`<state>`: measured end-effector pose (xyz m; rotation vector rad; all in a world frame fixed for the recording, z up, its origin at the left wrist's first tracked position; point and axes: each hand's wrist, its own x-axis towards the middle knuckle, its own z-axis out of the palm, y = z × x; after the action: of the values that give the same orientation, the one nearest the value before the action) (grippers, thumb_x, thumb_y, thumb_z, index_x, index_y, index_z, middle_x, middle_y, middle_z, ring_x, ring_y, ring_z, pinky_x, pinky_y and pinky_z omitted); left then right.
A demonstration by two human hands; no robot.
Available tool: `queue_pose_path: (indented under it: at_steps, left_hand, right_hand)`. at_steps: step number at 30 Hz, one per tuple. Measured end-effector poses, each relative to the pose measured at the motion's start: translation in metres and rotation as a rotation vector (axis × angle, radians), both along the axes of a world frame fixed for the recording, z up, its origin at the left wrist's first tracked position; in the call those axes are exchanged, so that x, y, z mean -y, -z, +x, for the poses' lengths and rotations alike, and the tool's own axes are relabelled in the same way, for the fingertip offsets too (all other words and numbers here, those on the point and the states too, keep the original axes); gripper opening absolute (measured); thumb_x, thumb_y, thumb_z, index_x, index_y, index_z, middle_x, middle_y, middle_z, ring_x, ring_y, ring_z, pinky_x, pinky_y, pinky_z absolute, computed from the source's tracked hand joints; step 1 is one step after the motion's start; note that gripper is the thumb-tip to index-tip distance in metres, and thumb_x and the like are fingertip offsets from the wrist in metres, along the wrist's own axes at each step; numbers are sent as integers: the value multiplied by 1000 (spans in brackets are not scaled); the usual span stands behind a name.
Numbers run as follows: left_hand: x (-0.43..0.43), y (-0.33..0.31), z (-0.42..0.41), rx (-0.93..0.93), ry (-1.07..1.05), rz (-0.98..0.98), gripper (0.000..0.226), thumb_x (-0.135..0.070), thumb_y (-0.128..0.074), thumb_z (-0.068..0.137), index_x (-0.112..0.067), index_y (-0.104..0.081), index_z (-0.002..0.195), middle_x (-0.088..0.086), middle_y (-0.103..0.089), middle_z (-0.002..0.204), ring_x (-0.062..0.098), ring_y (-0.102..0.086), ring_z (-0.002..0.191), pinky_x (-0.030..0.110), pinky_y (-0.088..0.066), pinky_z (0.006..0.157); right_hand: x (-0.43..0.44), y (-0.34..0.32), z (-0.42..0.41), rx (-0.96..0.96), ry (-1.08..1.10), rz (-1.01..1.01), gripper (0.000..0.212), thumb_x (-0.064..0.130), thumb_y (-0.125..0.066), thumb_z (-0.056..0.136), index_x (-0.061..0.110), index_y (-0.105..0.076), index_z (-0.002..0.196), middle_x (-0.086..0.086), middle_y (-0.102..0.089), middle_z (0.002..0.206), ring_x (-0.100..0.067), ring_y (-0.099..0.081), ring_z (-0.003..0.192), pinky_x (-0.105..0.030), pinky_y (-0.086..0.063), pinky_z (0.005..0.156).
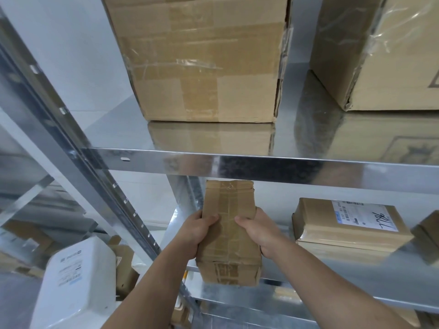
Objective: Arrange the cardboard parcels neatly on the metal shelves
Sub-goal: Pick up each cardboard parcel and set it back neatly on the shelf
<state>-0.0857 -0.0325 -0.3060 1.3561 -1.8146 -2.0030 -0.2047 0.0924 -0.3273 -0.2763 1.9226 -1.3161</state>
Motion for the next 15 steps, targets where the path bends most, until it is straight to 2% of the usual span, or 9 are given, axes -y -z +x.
queue_pose_path:
  at_steps: [2,6,11,15]
  left_hand:
    - [0,1,0,6,-4,-4,24,-25,-62,100,-15,-64,121,8,-74,105,28,-71,95,39,-59,77]
    - [1,4,0,11,-8,-4,25,-24,-63,99,-15,-65,123,9,-75,105,29,-72,95,43,-60,86]
    - [2,4,-1,19,-8,0,25,-25,-64,99,-15,-65,122,10,-75,106,31,-72,97,50,-57,95]
    - [1,1,-2,13,-8,12,23,-27,-64,99,-17,-64,120,9,-74,105,30,-71,95,46,-59,88]
  right_hand:
    - [2,2,0,-10,4,6,34,37,-69,95,27,-57,125,1,-71,113,-21,-69,101,-44,-59,89]
    - [5,3,3,-31,0,27,32,34,-68,97,27,-56,126,2,-69,115,-21,-66,104,-42,-57,90]
    - [6,1,3,-31,-6,42,31,34,-66,98,28,-56,126,1,-69,114,-22,-66,105,-46,-56,95]
    - [5,-1,2,-31,-25,40,31,35,-67,96,28,-59,125,2,-71,113,-22,-68,104,-49,-57,96]
